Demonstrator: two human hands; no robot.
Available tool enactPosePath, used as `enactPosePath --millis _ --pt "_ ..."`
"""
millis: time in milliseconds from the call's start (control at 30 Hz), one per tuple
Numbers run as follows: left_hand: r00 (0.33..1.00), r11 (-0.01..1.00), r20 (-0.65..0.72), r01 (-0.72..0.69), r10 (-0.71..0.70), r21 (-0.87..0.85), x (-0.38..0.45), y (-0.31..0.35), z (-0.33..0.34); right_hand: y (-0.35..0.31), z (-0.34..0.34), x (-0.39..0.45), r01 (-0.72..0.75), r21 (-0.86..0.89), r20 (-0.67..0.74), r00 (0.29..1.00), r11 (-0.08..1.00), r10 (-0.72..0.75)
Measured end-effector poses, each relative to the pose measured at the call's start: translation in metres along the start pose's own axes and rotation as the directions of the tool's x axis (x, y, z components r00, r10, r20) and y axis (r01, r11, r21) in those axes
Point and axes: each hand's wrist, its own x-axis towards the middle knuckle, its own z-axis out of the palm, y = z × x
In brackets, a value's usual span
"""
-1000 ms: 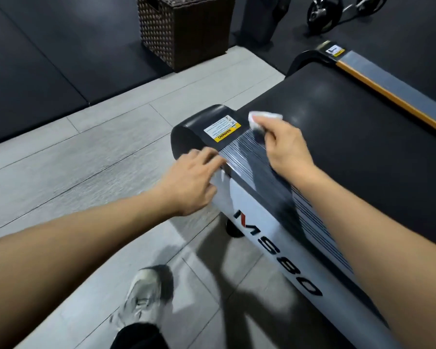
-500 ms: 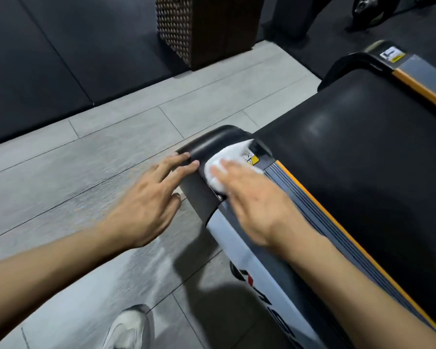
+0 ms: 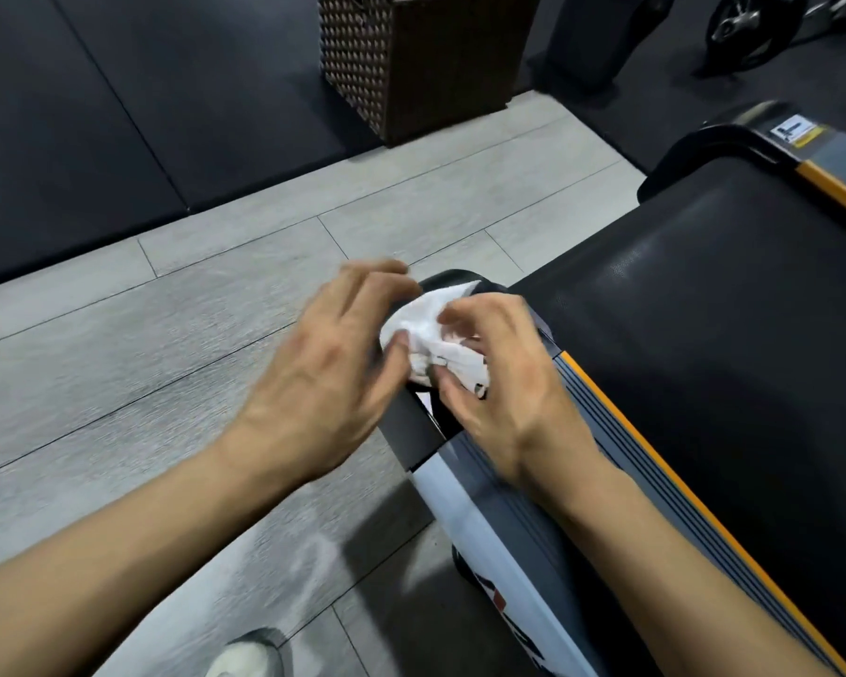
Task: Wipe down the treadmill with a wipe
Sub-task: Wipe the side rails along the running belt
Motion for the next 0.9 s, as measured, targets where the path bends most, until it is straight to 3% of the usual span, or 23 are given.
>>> enactPosePath --millis 100,233,300,533,733,900 --pt "0.986 0.999 0.169 0.016 -0.009 -0.041 0.006 0.006 0.01 0.007 -0.002 -0.005 -0.017 -0.077 -0.138 0.99 0.997 0.006" --pt "0.964 0.999 0.264 0.012 -0.021 0.035 0.005 0.001 0.015 0.006 -0.003 -0.011 -0.112 -0.147 -0.258 0.963 0.983 0.071" --pt "0.946 0.997 0.324 -0.048 0.027 0.057 0.008 -0.004 0.013 0.006 -0.003 -0.009 -0.155 -0.118 -0.329 0.938 0.981 0.108" --pt "0.824 0.934 0.547 -0.299 0.148 0.198 0.033 -0.016 0.006 0.008 0.003 -0.01 -0.185 -0.34 -0.36 0.931 0.922 0.054" --pt "0.797 0.953 0.552 -0.302 0.244 0.015 0.051 -0.031 0.022 0.01 0.001 -0.012 -0.163 -0.41 -0.329 0.944 0.897 0.021" --pt "0.754 0.967 0.609 -0.233 0.246 -0.103 0.074 -0.043 0.046 0.002 0.014 -0.014 -0.287 -0.44 -0.398 0.912 0.851 0.102"
